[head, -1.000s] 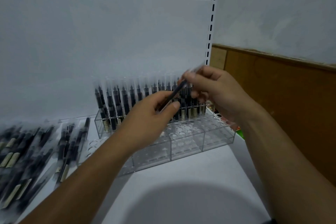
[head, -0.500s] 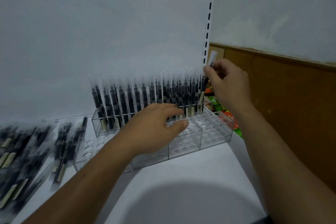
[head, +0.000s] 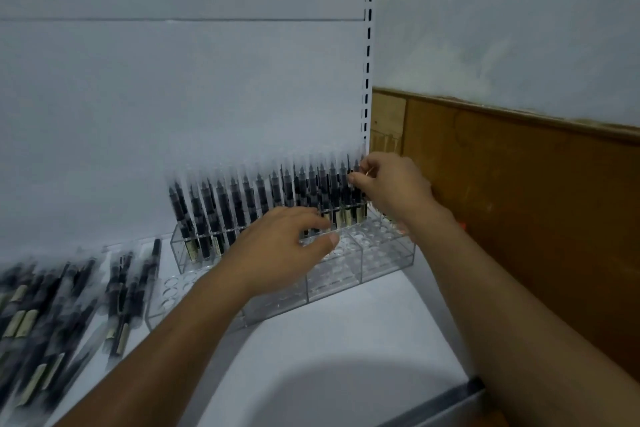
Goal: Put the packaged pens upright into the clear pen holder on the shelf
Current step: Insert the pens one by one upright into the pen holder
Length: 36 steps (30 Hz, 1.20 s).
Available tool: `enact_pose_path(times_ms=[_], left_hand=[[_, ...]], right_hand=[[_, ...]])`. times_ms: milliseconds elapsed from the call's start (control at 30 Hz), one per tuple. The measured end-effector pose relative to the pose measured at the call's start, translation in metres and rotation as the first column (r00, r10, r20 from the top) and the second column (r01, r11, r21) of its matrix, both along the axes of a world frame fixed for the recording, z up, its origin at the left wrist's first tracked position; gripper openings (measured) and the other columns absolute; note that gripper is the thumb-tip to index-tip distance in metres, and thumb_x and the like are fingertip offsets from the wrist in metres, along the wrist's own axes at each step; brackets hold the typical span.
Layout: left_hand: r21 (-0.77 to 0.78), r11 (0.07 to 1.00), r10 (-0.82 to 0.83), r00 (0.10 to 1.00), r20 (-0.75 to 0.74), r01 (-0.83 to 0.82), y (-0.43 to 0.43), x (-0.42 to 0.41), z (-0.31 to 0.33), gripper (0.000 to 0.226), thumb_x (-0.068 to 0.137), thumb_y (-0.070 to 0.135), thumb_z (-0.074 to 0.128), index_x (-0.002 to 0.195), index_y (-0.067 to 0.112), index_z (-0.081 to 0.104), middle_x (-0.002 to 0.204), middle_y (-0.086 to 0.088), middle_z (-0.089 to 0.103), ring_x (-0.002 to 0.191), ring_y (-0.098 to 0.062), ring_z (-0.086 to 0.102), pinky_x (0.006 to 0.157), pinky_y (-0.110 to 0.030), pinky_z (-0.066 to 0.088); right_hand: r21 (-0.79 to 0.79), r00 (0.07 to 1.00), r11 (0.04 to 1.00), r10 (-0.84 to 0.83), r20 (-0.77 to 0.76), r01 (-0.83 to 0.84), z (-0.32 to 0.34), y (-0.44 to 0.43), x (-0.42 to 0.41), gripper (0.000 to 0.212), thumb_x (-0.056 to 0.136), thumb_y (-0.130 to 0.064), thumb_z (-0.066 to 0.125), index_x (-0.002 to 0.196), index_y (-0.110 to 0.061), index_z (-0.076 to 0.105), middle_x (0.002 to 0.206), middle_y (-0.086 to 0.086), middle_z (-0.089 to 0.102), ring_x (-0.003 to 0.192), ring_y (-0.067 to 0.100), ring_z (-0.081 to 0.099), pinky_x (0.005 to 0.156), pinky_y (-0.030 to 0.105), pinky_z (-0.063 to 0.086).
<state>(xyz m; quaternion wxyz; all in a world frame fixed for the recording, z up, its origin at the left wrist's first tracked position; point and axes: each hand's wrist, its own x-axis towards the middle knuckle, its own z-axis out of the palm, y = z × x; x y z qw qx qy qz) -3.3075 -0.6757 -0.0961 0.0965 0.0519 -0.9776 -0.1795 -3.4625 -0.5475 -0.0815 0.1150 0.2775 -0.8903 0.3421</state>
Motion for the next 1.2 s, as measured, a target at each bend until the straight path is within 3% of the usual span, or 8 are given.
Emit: enact_pose_path(times_ms=[200, 367, 567, 667, 767, 867, 967, 1200], left_hand=[[-0.077, 0.997, -0.021, 0.998, 0.051, 0.025, 0.001, -0.001, 0.006, 0.051, 0.096, 0.057, 0.038, 0.138, 0.031, 0.048, 0.148, 0.009, 0.04, 0.135, -0.011, 0.033, 0.111, -0.036, 0.032], [-0.058, 0.998, 0.013, 1.0, 0.007, -0.012, -0.009, 0.017, 0.017, 0.055, 0.094, 0.06, 0.039, 0.139, 0.028, 0.047, 0.146, 0.008, 0.044, 0.131, -0.011, 0.041, 0.109, -0.037, 0.036], [-0.116, 0.972, 0.189, 0.975, -0.119, -0.203, -0.054, 0.093, 0.02, 0.055, 0.092, 0.061, 0.043, 0.137, 0.03, 0.05, 0.14, 0.013, 0.05, 0.128, -0.009, 0.044, 0.106, -0.027, 0.035], [-0.088, 0.933, 0.331, 0.927, -0.178, -0.35, -0.081, 0.148, 0.011, 0.074, 0.08, 0.075, 0.033, 0.137, 0.032, 0.049, 0.141, 0.013, 0.05, 0.131, -0.009, 0.042, 0.107, -0.027, 0.032], [-0.017, 0.881, 0.462, 0.867, -0.189, -0.473, -0.105, 0.202, -0.005, 0.079, 0.074, 0.073, 0.028, 0.135, 0.029, 0.052, 0.136, 0.011, 0.054, 0.127, -0.011, 0.047, 0.104, -0.028, 0.038], [0.0, 0.816, 0.566, 0.799, -0.203, -0.578, -0.117, 0.245, -0.018, 0.061, 0.086, 0.064, 0.043, 0.13, 0.025, 0.057, 0.133, 0.006, 0.057, 0.123, -0.014, 0.051, 0.098, -0.029, 0.04], [0.036, 0.755, 0.649, 0.738, -0.184, -0.655, -0.125, 0.27, -0.033, 0.049, 0.093, 0.048, 0.052, 0.138, 0.03, 0.049, 0.144, 0.009, 0.048, 0.133, -0.011, 0.041, 0.106, -0.028, 0.034], [0.135, 0.779, 0.626, 0.773, -0.107, -0.612, -0.132, 0.278, -0.058, 0.054, 0.095, 0.054, 0.044, 0.144, 0.033, 0.041, 0.152, 0.016, 0.035, 0.14, -0.002, 0.029, 0.114, -0.034, 0.031]], right_hand=[[0.265, 0.998, 0.964, -0.014, -0.062, 0.03, 0.021, 0.007, 0.014, 0.036, 0.094, -0.051, 0.054, 0.104, -0.019, 0.068, 0.094, 0.003, 0.069, 0.083, 0.021, 0.062, 0.074, 0.036, 0.055], [0.457, 0.988, 0.882, -0.051, -0.149, 0.114, 0.038, 0.019, 0.038, 0.044, 0.093, -0.058, 0.05, 0.097, -0.017, 0.067, 0.085, 0.0, 0.065, 0.074, 0.017, 0.058, 0.064, 0.029, 0.05], [0.399, 0.942, 0.892, 0.296, -0.156, -0.214, 0.057, -0.025, 0.111, 0.032, 0.095, -0.05, 0.052, 0.112, -0.027, 0.065, 0.108, -0.002, 0.068, 0.099, 0.021, 0.061, 0.082, 0.033, 0.05], [0.373, 0.853, 0.817, 0.51, -0.109, -0.441, 0.051, -0.064, 0.158, 0.035, 0.095, -0.046, 0.053, 0.124, -0.027, 0.061, 0.118, -0.001, 0.063, 0.106, 0.021, 0.059, 0.087, 0.032, 0.045], [0.375, 0.753, 0.713, 0.656, -0.056, -0.593, 0.037, -0.098, 0.199, 0.038, 0.097, -0.04, 0.052, 0.133, -0.027, 0.055, 0.134, -0.003, 0.055, 0.119, 0.019, 0.053, 0.097, 0.03, 0.041], [0.464, 0.721, 0.673, 0.686, -0.099, -0.576, 0.017, -0.128, 0.232, 0.037, 0.097, -0.042, 0.051, 0.129, -0.027, 0.056, 0.129, -0.001, 0.055, 0.115, 0.024, 0.055, 0.091, 0.033, 0.044], [0.535, 0.713, 0.665, 0.684, -0.157, -0.52, 0.002, -0.153, 0.253, 0.034, 0.097, -0.046, 0.047, 0.12, -0.023, 0.059, 0.118, 0.002, 0.059, 0.106, 0.028, 0.058, 0.079, 0.033, 0.041], [0.505, 0.682, 0.639, 0.72, -0.13, -0.58, -0.033, -0.177, 0.27, 0.036, 0.097, -0.053, 0.044, 0.11, -0.024, 0.062, 0.111, 0.0, 0.054, 0.098, 0.024, 0.059, 0.079, 0.035, 0.045]])
